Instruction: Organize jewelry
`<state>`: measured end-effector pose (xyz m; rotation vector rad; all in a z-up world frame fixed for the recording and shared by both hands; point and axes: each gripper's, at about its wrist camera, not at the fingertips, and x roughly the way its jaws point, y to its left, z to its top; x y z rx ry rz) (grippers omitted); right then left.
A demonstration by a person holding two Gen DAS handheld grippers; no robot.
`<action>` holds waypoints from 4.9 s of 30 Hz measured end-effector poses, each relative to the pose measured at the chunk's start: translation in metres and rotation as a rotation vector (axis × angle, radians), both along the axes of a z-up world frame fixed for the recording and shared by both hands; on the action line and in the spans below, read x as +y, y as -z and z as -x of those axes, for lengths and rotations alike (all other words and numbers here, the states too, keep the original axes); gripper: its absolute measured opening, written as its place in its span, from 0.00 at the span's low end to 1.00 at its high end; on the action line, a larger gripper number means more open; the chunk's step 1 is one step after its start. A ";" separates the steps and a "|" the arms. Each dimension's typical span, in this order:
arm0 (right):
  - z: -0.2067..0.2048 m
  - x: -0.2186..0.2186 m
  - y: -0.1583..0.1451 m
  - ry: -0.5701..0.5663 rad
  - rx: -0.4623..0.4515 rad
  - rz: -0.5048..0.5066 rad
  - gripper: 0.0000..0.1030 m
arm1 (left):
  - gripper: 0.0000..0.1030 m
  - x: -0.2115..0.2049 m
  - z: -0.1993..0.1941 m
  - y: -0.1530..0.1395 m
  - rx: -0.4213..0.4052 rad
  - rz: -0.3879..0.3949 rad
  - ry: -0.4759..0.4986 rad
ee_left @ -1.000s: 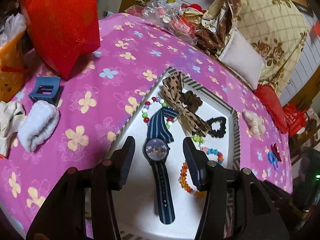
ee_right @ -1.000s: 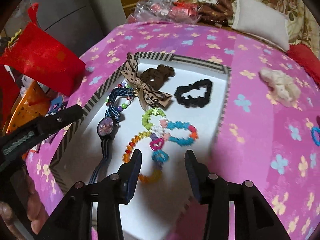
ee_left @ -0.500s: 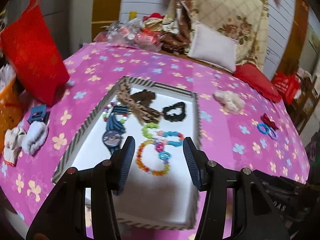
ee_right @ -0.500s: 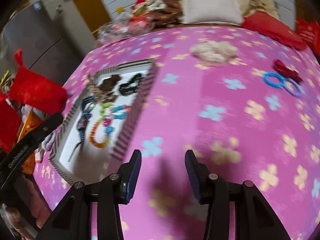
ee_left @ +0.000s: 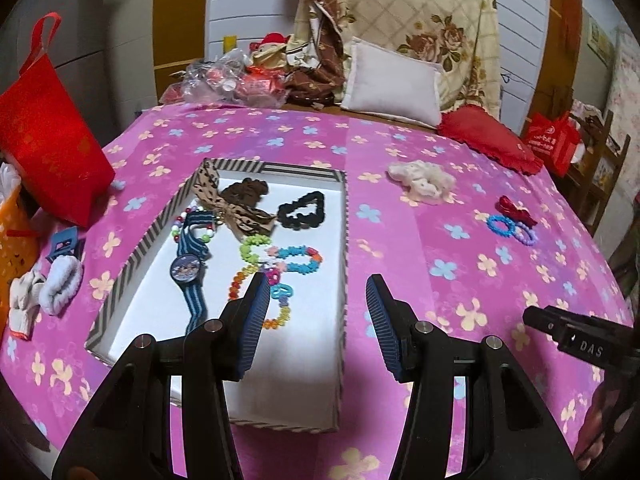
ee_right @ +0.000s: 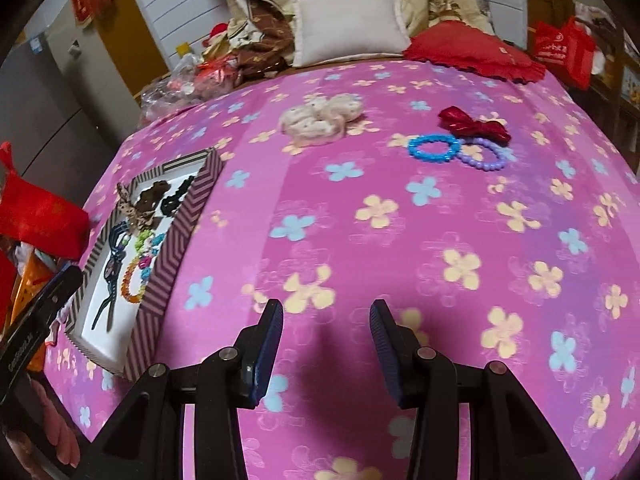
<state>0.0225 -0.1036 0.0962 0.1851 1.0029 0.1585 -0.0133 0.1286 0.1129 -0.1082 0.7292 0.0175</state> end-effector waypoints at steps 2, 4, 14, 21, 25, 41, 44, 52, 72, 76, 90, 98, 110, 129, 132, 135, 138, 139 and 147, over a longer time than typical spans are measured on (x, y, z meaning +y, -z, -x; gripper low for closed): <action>-0.001 -0.003 0.000 0.007 0.002 0.003 0.42 | 0.48 -0.004 0.001 0.000 0.000 -0.003 0.010; -0.002 -0.004 0.001 0.011 0.005 0.003 0.42 | 0.48 -0.006 0.001 0.001 0.002 -0.002 0.017; -0.011 -0.005 0.013 0.013 0.022 -0.003 0.42 | 0.48 -0.011 -0.005 0.008 0.031 0.012 0.031; -0.021 -0.017 0.028 0.029 0.049 -0.002 0.42 | 0.48 -0.020 -0.011 0.015 0.056 0.003 0.047; -0.034 -0.023 0.033 0.032 0.060 0.022 0.42 | 0.48 -0.031 -0.013 0.020 0.074 0.013 0.072; -0.209 0.006 0.028 0.035 0.075 0.096 0.42 | 0.49 -0.076 -0.024 0.056 0.159 0.036 0.237; -0.244 0.018 0.029 0.040 0.067 0.114 0.42 | 0.49 -0.076 -0.028 0.060 0.177 0.052 0.251; -0.303 0.035 0.053 0.073 0.097 0.142 0.34 | 0.49 -0.069 -0.038 0.071 0.244 0.107 0.261; -0.113 0.013 0.047 -0.218 0.163 0.079 0.18 | 0.49 -0.066 -0.033 0.064 0.223 0.070 0.211; -0.107 -0.037 0.026 -0.059 0.046 0.119 0.57 | 0.49 -0.074 -0.027 0.059 0.186 0.034 0.229; -0.198 -0.073 0.037 0.054 0.024 0.194 0.32 | 0.49 -0.071 -0.040 0.078 0.252 0.051 0.214; -0.216 -0.063 0.061 0.040 0.067 0.196 0.21 | 0.49 -0.073 -0.041 0.080 0.252 0.046 0.220; -0.122 -0.075 0.062 -0.055 0.036 -0.002 0.08 | 0.49 -0.058 -0.051 0.067 0.259 0.115 0.148; -0.114 -0.079 0.067 -0.056 -0.092 -0.055 0.08 | 0.58 -0.122 -0.309 0.074 0.394 0.139 0.099; -0.113 -0.075 0.067 -0.068 -0.095 -0.019 0.08 | 0.58 -0.128 -0.319 0.082 0.404 0.104 0.107; -0.114 -0.074 0.067 -0.074 -0.095 -0.013 0.08 | 0.60 -0.135 -0.324 0.086 0.407 0.068 0.128; -0.114 -0.074 0.068 -0.083 -0.095 -0.016 0.08 | 0.58 -0.140 -0.325 0.088 0.406 0.043 0.121; -0.114 -0.074 0.068 -0.085 -0.096 -0.017 0.08 | 0.34 -0.144 -0.324 0.088 0.409 0.003 0.120; -0.110 -0.079 0.066 -0.080 -0.110 -0.061 0.08 | 0.07 -0.143 -0.266 0.057 0.354 0.066 0.188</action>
